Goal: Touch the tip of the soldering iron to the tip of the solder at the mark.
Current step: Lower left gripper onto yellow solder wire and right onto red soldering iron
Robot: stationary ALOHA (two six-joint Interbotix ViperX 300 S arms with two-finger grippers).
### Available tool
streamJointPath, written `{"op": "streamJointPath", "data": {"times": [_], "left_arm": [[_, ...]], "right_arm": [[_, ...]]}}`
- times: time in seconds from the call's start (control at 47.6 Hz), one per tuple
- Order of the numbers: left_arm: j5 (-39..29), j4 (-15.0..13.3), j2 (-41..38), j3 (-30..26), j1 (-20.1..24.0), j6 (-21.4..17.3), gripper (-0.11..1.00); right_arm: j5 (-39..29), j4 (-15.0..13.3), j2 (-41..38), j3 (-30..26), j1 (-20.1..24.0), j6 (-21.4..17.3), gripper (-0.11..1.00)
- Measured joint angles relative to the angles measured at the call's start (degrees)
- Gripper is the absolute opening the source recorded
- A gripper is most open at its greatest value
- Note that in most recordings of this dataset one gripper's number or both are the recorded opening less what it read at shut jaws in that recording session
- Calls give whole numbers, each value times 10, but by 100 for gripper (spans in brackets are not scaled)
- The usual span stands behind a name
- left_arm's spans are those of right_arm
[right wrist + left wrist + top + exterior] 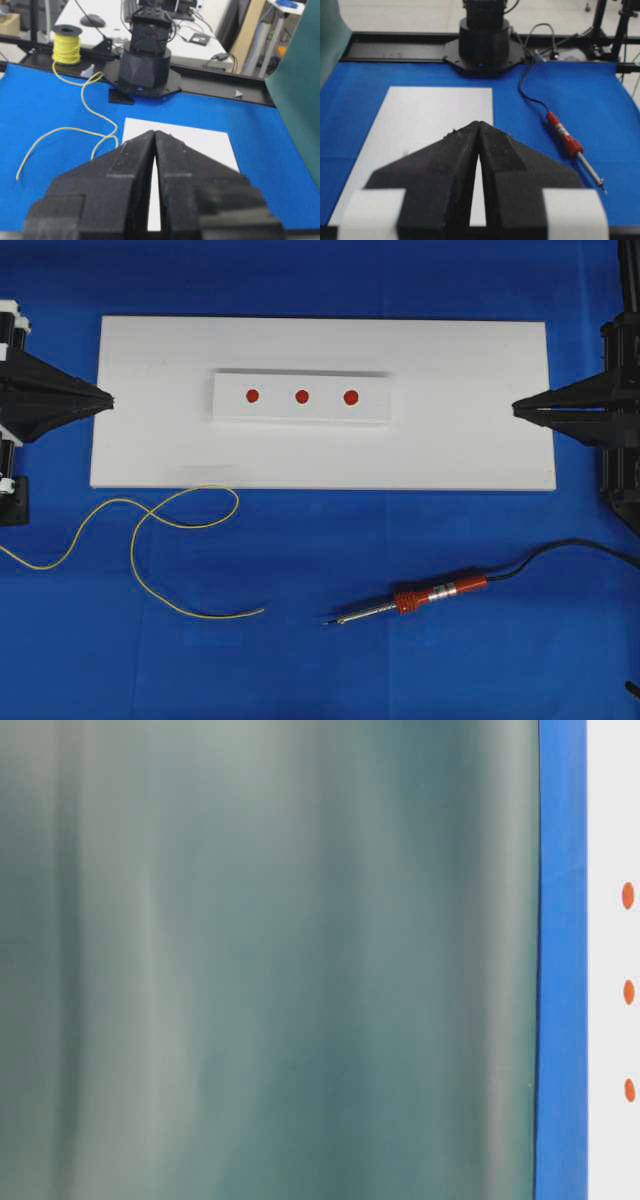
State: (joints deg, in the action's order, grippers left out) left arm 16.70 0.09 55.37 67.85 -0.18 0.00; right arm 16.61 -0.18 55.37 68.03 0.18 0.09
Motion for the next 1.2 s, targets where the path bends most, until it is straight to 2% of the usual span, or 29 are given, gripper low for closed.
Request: {"op": "streamJointPath", "data": {"times": [0.126, 0.42, 0.609, 0.673, 0.778, 0.883, 0.946, 1.051, 1.198], "left_arm": [[-6, -1, 0, -1, -16, 3, -1], [-4, -1, -7, -1, -99, 3, 0], [14, -1, -40, 1, -149, 2, 0], [18, -1, -56, 1, -152, 4, 8], [27, -1, -96, 1, -165, 22, 39], [45, -1, -142, 2, -183, 33, 73], [58, -1, -173, 0, -196, 33, 86], [80, -1, -237, -4, -221, 33, 85], [117, -1, -329, -11, -244, 37, 85]], "right_arm": [[-11, 0, -4, -4, 11, -11, -6], [-47, 1, -16, -18, 92, -27, -6], [-62, 1, -34, -18, 149, -45, -5], [-64, 1, -45, -18, 163, -50, 1], [-66, 1, -68, -18, 178, -64, 18], [-66, 2, -98, -17, 191, -84, 50], [-66, 2, -121, -16, 200, -96, 69], [-63, 2, -166, -14, 214, -99, 93], [-28, 11, -240, -6, 220, -101, 91]]}}
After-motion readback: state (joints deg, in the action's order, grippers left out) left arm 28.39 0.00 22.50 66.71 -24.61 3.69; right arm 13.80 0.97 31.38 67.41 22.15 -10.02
